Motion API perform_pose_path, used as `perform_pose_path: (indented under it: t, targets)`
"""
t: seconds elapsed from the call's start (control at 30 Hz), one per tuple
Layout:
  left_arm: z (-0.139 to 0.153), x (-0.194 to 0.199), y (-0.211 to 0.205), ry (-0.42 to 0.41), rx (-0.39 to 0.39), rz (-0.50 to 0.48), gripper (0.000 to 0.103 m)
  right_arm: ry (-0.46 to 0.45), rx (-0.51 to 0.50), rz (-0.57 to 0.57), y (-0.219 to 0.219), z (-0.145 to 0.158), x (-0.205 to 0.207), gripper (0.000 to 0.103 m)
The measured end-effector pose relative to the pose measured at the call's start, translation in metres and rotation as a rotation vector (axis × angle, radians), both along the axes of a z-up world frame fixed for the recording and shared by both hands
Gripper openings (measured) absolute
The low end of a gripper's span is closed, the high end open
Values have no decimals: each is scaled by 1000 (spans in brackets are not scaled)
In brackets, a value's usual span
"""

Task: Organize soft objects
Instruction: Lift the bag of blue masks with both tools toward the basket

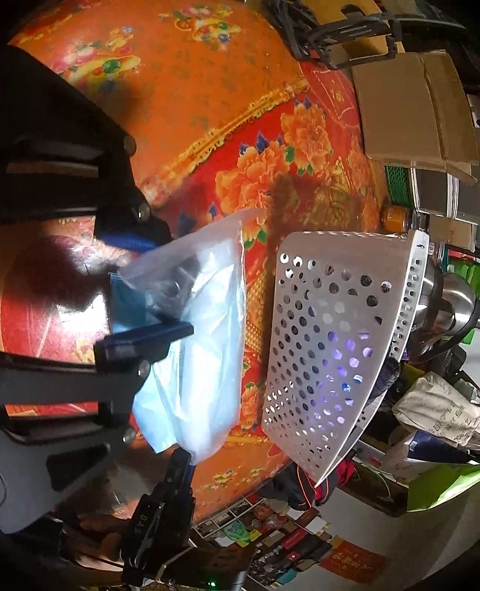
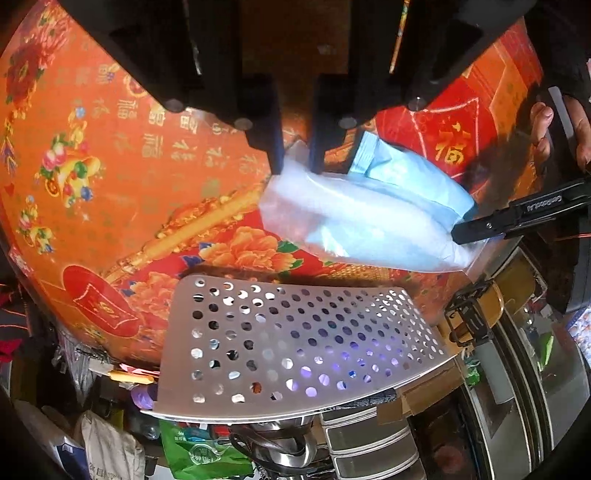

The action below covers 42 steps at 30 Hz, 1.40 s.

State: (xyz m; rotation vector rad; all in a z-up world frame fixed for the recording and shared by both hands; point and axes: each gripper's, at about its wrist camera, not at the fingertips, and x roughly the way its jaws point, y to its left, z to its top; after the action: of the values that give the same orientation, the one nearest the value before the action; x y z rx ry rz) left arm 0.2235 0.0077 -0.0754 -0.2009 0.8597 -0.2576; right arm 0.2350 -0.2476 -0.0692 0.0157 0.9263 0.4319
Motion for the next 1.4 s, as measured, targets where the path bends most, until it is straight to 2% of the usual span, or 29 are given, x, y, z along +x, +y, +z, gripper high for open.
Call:
perform_pose_path:
  t: [0.07, 0.23, 0.63, 0.83, 1.2, 1.4]
  targets:
    - [1, -2, 0, -4, -9, -6, 22, -2, -3, 0, 1, 0, 0, 11]
    - [3, -6, -2, -20, 10, -6, 19, -31, -8, 0, 1, 4, -5, 8]
    - [18, -22, -1, -112, 11, -2, 16, -157, -41, -5, 5, 20, -24, 7]
    - [32, -38, -3, -165, -12, -15, 16, -222, -48, -25, 1, 35, -37, 7]
    - [98, -70, -9, -271, -42, -30, 16, -322, -34, -35, -9, 86, -60, 7]
    - [132, -69, -13, -309, -47, -41, 16, -367, -35, -45, -14, 122, -64, 7]
